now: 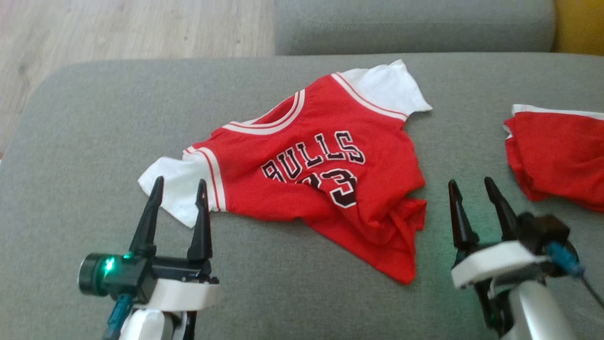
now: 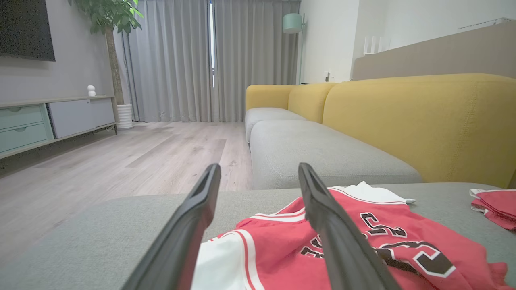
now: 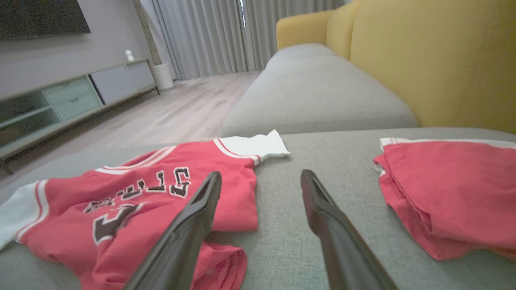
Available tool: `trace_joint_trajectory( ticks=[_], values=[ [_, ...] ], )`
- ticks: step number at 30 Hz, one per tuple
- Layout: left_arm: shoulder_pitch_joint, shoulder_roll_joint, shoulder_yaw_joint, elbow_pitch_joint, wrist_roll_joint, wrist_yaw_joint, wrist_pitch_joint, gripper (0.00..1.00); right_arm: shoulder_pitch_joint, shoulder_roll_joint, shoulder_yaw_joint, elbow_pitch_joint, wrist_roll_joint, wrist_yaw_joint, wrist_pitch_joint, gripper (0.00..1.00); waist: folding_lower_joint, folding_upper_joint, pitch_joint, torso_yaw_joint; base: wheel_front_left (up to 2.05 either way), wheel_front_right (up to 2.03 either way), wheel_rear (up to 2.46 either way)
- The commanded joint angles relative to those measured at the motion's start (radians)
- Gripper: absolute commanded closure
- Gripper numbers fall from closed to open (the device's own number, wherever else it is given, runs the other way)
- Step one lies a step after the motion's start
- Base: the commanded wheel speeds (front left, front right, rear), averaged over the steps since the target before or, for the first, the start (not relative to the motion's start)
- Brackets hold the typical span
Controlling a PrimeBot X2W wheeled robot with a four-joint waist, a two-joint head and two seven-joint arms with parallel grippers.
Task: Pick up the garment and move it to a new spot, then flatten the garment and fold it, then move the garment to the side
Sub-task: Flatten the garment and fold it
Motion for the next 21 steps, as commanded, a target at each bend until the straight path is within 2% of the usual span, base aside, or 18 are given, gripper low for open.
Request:
trace_joint_trajectory(
  ticks=[1,7,14,15,16,21],
  values=[
    [-0.060,-0.007,0.041,-0.023,0.013,-0.013,-0.005,0.00,-0.093,-0.001,0.001,0.001,-0.008,-0.001,0.036,0.00,0.0000,-0.0001,0.026,0.019,0.00,0.00,0.00],
    [-0.091,-0.034,0.037,-0.001,0.026,-0.048,-0.005,0.00,-0.201,-0.001,-0.020,0.156,0.015,-0.001,0.169,0.00,0.0000,-0.0001,0.081,0.068,0.00,0.00,0.00],
    [-0.119,-0.053,0.037,0.025,0.032,-0.073,-0.005,0.00,-0.301,-0.001,-0.016,0.323,0.006,-0.001,0.243,0.00,0.0000,-0.0001,0.120,0.113,0.00,0.00,0.00],
    [-0.123,-0.055,0.037,0.028,0.033,-0.076,-0.005,0.00,-0.313,-0.001,-0.012,0.342,0.000,-0.001,0.248,0.28,0.0000,-0.0001,0.122,0.117,0.00,0.00,0.00],
    [-0.125,-0.056,0.037,0.031,0.035,-0.078,-0.005,0.00,-0.325,-0.003,-0.005,0.356,-0.009,-0.001,0.248,1.00,0.0000,-0.0001,0.123,0.120,0.00,0.00,0.00],
    [-0.130,-0.061,0.033,0.037,0.037,-0.080,-0.005,0.00,-0.380,-0.049,-0.024,0.377,-0.093,-0.001,0.211,1.00,0.0000,-0.0001,0.121,0.129,0.00,0.00,0.00]
  ],
)
